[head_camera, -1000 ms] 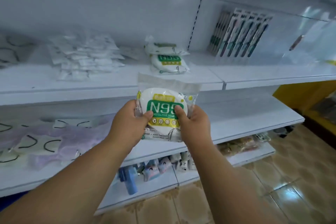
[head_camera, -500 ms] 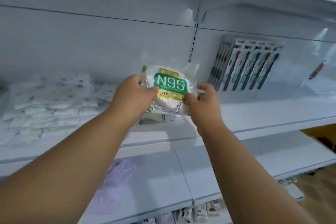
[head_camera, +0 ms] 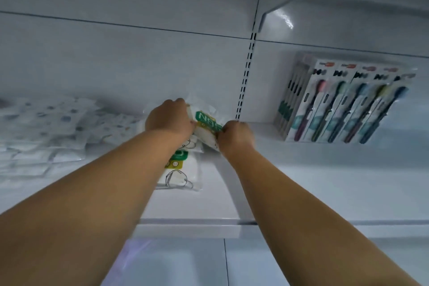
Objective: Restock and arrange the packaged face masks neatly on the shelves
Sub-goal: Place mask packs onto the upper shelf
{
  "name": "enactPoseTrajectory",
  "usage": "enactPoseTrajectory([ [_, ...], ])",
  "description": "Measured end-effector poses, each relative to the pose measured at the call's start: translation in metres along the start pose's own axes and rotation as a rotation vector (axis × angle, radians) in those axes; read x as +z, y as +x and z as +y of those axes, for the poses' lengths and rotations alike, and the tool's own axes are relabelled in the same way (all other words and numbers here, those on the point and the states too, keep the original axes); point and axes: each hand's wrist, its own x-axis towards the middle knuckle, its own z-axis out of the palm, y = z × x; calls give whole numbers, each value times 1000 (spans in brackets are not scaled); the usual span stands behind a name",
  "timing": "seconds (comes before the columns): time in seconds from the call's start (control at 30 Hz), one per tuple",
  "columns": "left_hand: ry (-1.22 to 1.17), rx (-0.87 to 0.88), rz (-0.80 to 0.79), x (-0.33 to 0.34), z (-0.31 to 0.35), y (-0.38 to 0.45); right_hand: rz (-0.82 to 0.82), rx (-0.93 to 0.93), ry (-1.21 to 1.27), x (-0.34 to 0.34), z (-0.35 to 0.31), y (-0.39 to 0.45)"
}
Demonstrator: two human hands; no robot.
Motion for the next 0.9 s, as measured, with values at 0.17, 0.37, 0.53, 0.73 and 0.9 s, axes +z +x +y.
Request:
enactPoseTrajectory([
  [0.17,-108,73,160,4,-8,-27,126,-139,76,-7,-2,-16],
  [0.37,-133,209,320,-10,-37,-78,214,-320,174,-15,-36,-66],
  [0.53,-232,237,338,-38,-102,-136,285,-373,290,-4,-91,-132],
  [0.73,-235,113,332,-77,-247,-232,244,-494,478,54,-193,-251],
  [0.9,-183,-57,253,-91,-366,-297,59,-608,528,122,-271,-330],
])
